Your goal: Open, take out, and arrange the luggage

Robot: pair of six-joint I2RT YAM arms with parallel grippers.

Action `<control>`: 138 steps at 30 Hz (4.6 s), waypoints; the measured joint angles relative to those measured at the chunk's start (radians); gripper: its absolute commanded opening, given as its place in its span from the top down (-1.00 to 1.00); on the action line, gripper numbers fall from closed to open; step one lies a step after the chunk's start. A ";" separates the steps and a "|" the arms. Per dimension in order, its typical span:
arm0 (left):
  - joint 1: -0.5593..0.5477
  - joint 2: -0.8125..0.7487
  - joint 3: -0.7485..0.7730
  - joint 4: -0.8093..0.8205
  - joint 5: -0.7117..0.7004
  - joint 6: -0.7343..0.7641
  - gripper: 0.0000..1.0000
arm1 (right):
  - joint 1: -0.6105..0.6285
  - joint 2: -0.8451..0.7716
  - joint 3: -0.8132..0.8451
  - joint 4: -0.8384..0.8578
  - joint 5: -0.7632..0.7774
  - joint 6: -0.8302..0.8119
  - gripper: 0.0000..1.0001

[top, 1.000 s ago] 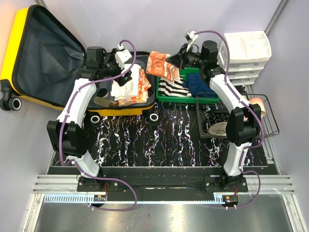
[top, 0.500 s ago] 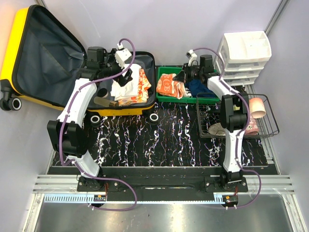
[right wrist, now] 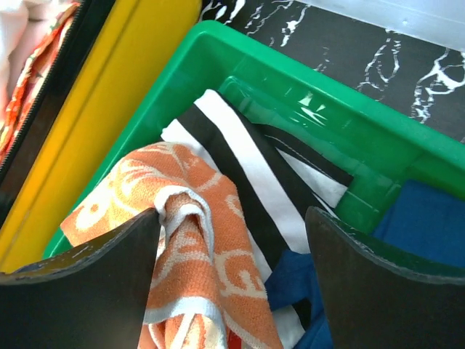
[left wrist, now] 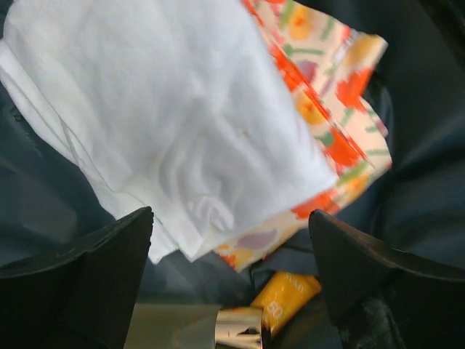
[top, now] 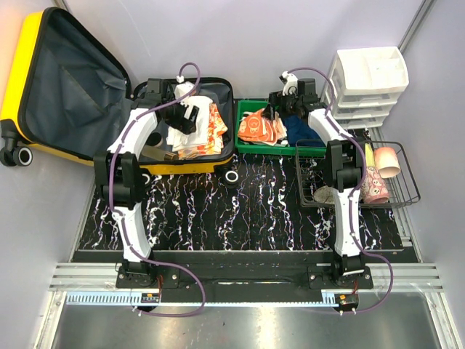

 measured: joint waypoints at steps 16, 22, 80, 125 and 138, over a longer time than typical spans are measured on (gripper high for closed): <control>-0.034 0.137 0.105 0.208 -0.097 -0.472 -0.69 | 0.009 -0.237 -0.161 0.007 0.290 -0.030 -0.99; -0.082 0.218 0.193 0.295 -0.268 -0.501 -0.71 | 0.012 -0.268 -0.172 0.000 0.302 -0.034 -0.99; 0.023 -0.030 -0.063 0.294 0.475 -0.196 1.00 | 0.296 -0.303 -0.405 0.419 -0.174 -0.662 -1.00; 0.060 -0.113 0.048 0.306 0.541 -0.369 -0.98 | 0.200 -0.418 0.019 -0.287 0.006 -0.501 1.00; 0.047 -0.145 -0.021 0.328 0.538 -0.398 -0.98 | 0.199 -0.100 0.568 -0.681 -0.126 -0.006 1.00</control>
